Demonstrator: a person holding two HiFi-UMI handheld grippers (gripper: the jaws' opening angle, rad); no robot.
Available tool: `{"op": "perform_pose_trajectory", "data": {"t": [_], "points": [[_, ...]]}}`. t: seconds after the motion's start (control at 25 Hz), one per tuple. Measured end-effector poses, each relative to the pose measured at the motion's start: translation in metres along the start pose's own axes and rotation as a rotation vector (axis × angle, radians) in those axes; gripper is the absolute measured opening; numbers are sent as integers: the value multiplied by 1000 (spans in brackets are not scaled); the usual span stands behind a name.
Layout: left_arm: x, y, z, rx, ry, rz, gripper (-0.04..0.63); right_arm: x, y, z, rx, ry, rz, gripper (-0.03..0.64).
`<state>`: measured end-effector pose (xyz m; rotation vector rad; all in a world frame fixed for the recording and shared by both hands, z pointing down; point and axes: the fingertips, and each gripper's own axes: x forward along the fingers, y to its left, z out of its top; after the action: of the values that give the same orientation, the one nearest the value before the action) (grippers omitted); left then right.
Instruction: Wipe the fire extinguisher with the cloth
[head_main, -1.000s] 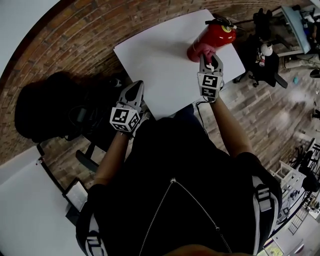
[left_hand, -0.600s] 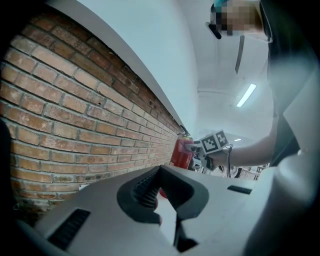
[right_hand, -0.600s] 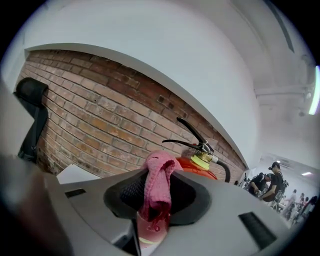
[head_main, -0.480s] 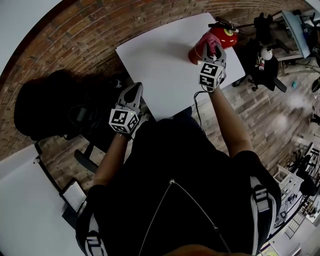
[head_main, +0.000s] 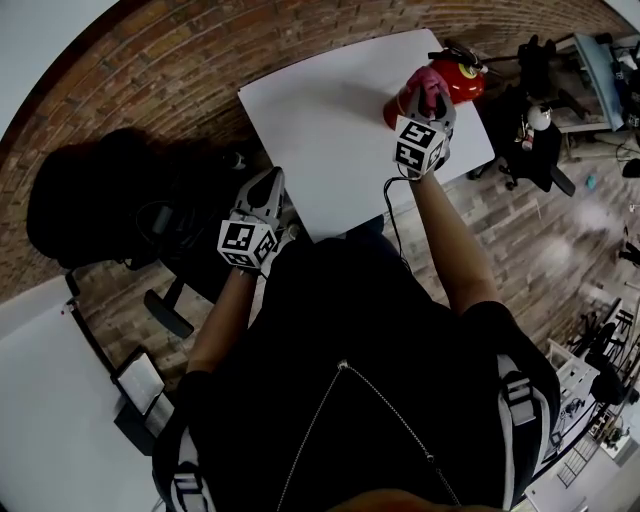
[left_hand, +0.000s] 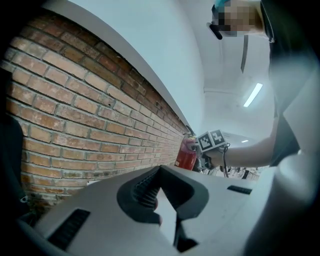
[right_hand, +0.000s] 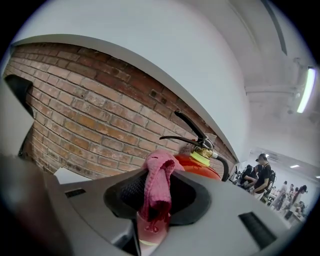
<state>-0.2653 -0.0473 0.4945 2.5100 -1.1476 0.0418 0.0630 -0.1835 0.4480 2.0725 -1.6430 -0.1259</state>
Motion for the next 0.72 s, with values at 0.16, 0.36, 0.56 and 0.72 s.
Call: {"op": "perform_pose_trajectory", "data": {"t": [0.16,0.36,0.56,0.72], "points": [[-1,2,0,-1,-2,6,17,1,3,-5,9,2,1,107],[-5,4,-1,4,6,11,17,2,6,-18,25,21,5,107],[-8,6,-5,4,21,18,17,5,10,-30,37,38,12,107],[-10,5,-6,8,29,15,17,6,14,-38,40,51,14,107]]}}
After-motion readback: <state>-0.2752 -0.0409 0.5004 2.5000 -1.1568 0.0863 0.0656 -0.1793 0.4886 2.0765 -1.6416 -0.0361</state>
